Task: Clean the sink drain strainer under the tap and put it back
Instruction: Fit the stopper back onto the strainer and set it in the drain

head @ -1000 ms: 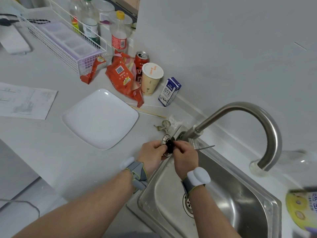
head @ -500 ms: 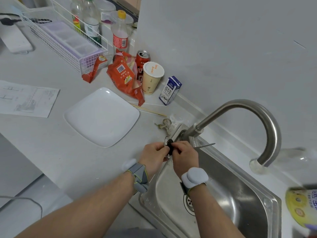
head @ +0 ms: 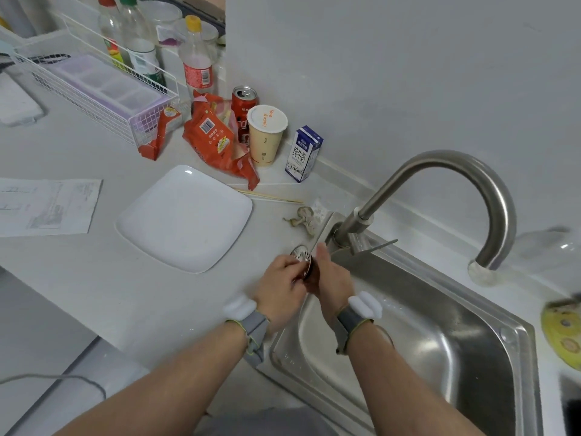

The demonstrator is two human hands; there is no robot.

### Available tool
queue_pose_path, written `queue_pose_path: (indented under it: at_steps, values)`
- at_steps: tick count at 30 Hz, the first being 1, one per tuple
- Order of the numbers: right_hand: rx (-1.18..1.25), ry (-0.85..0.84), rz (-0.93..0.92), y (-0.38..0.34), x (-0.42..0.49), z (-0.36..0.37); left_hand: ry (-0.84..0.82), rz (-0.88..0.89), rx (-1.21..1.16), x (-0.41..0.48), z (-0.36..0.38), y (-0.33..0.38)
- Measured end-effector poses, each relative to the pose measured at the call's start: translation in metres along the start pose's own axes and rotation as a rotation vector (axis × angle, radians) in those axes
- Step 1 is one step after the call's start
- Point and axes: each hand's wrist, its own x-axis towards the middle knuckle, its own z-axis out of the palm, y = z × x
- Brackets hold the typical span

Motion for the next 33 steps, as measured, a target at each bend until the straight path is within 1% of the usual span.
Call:
queue_pose_path:
  at_steps: [1, 3, 4, 6, 7, 8, 9, 10, 13, 14, 17, 22, 26, 28, 31, 32, 33]
  values:
    - [0.009, -0.003, 0.024, 0.004, 0.002, 0.000, -0.038, 0.040, 0.068, 0.000, 0.000, 0.000]
    - [-0.059, 0.034, 0.022, 0.007, 0.002, 0.003, -0.069, 0.079, 0.087, 0.000, -0.007, -0.003]
    - [-0.078, 0.073, 0.020, 0.009, 0.005, 0.001, -0.032, 0.069, 0.080, 0.003, -0.012, -0.003]
    - [-0.119, 0.123, 0.034, 0.009, 0.010, -0.006, 0.168, -0.045, 0.066, 0.016, -0.020, -0.013]
    - [-0.101, 0.134, 0.041, 0.009, 0.011, -0.009, 0.260, -0.106, 0.099, 0.025, -0.024, -0.020]
    - [-0.076, 0.143, 0.046, 0.008, 0.012, -0.010, 0.301, -0.152, 0.174, 0.033, -0.028, -0.027]
    - [-0.061, 0.150, 0.049, 0.008, 0.013, -0.010, 0.286, -0.173, 0.259, 0.040, -0.030, -0.034]
    - [-0.050, 0.154, 0.055, 0.007, 0.012, -0.011, 0.232, -0.174, 0.341, 0.045, -0.032, -0.041]
    - [-0.011, 0.172, 0.089, 0.006, 0.016, -0.012, 0.022, -0.084, 0.582, 0.047, -0.026, -0.054]
    - [0.003, 0.177, 0.101, 0.006, 0.016, -0.012, -0.024, -0.042, 0.648, 0.045, -0.024, -0.058]
    - [0.058, 0.189, 0.113, 0.006, 0.017, -0.011, -0.080, 0.057, 0.749, 0.043, -0.015, -0.061]
    - [0.062, 0.218, 0.112, 0.002, 0.019, -0.014, -0.014, 0.153, 0.728, 0.031, -0.012, -0.053]
    - [0.038, 0.235, 0.125, 0.001, 0.019, -0.014, 0.078, 0.384, 0.731, 0.017, -0.010, -0.041]
    - [0.047, 0.250, 0.127, 0.000, 0.020, -0.015, 0.138, 0.417, 0.728, 0.018, -0.005, -0.036]
    - [0.022, 0.222, 0.109, -0.003, 0.019, -0.014, 0.198, 0.390, 0.621, 0.022, -0.007, -0.029]
    - [0.027, 0.211, 0.098, -0.005, 0.018, -0.014, 0.210, 0.425, 0.606, 0.023, -0.008, -0.026]
    - [0.052, 0.193, 0.090, -0.007, 0.017, -0.014, 0.228, 0.500, 0.618, 0.024, -0.008, -0.023]
